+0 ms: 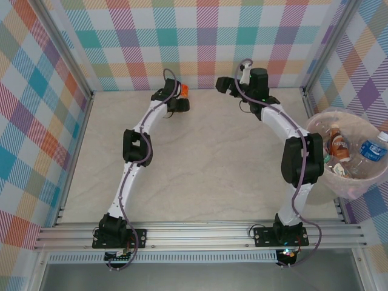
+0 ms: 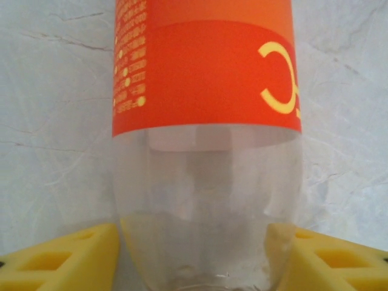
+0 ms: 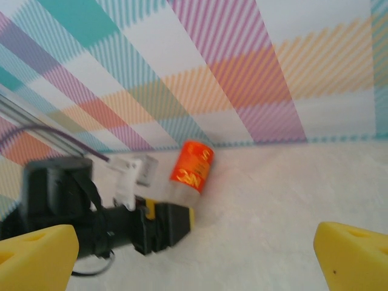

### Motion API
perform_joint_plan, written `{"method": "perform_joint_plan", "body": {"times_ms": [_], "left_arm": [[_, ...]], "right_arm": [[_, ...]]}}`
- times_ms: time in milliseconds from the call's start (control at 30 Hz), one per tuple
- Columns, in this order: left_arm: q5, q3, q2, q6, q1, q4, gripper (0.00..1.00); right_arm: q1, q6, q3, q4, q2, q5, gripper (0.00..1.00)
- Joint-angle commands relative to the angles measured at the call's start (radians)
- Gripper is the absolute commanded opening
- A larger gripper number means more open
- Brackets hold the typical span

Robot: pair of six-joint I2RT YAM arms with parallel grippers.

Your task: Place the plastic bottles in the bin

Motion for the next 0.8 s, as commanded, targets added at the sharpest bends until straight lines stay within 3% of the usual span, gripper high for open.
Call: {"method": "perform_joint_plan", "body": {"times_ms": [0, 133, 300, 467, 767], "left_arm": [[-0.051, 0.011, 0.017, 0.056, -0.022, -0.144, 0.57], [-0.128, -0.026, -0.01, 0.061, -0.039, -0.163, 0.43], [-0.088, -0.157, -0.13, 0.041, -0.049, -0.122, 0.33], [-0.033, -0.559, -0.4, 0.01, -0.085, 0.043, 0.3], [0.043, -1.198, -0.902, -0.111, -0.191, 0.305, 0.29]], "right_arm": [[0.005, -0.036, -0.024, -0.049, -0.026, 0.042, 1.0], [0.005, -0.038, -0.063, -0.054, -0.081, 0.045, 1.0], [0.005, -0.032, -0.131, -0.095, -0.18, 0.026, 1.0], [0.008, 0.052, -0.278, -0.125, -0.333, -0.037, 1.0], [0.022, 0.158, -0.505, -0.245, -0.624, -0.04, 1.0]]}}
